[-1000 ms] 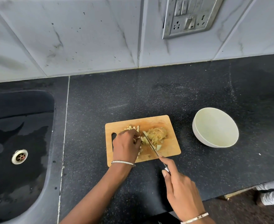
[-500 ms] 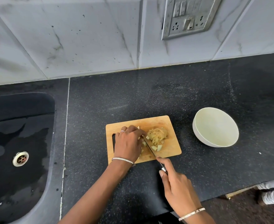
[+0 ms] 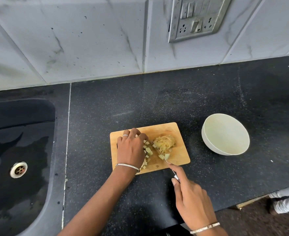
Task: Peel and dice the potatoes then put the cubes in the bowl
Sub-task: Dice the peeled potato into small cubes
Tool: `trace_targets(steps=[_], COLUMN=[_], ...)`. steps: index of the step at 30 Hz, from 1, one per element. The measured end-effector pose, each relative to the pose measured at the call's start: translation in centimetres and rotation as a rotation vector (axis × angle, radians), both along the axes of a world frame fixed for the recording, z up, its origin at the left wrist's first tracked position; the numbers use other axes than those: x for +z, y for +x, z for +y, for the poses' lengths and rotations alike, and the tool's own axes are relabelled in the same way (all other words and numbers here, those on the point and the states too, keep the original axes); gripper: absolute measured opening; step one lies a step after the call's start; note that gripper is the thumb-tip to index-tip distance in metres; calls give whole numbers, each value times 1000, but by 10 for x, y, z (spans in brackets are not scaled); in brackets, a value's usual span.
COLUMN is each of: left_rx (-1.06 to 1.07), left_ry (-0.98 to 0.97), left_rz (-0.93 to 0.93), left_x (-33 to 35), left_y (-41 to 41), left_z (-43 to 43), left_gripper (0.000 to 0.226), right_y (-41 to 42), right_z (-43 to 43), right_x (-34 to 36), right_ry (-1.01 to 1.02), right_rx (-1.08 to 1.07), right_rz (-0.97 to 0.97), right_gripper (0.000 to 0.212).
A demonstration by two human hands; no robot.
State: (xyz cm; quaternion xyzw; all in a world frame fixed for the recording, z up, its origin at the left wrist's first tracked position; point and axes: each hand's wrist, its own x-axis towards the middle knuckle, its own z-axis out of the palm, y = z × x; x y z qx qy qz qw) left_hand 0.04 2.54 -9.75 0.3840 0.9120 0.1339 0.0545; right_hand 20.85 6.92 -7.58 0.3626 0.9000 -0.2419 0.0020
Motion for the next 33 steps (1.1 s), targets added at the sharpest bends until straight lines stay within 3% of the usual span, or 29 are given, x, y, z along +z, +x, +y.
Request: trace_targets(steps=[15,22,33], left_rx=[48,26,65], left_ry=[233,197,173], left_rz=[-51,-64,61], left_x=[-14,-16,-18], left_y=[-5,7,8], left_z=[-7,-6,-4], left_gripper=[47,11,5], right_y=[-6,2,38], right_z=[0,4,18], right_x=[-2,-3,5], right_ry=[-84,-63,-96], right_rx=[54,27,44], right_rz=[58,41,161], right_gripper=[49,49,50])
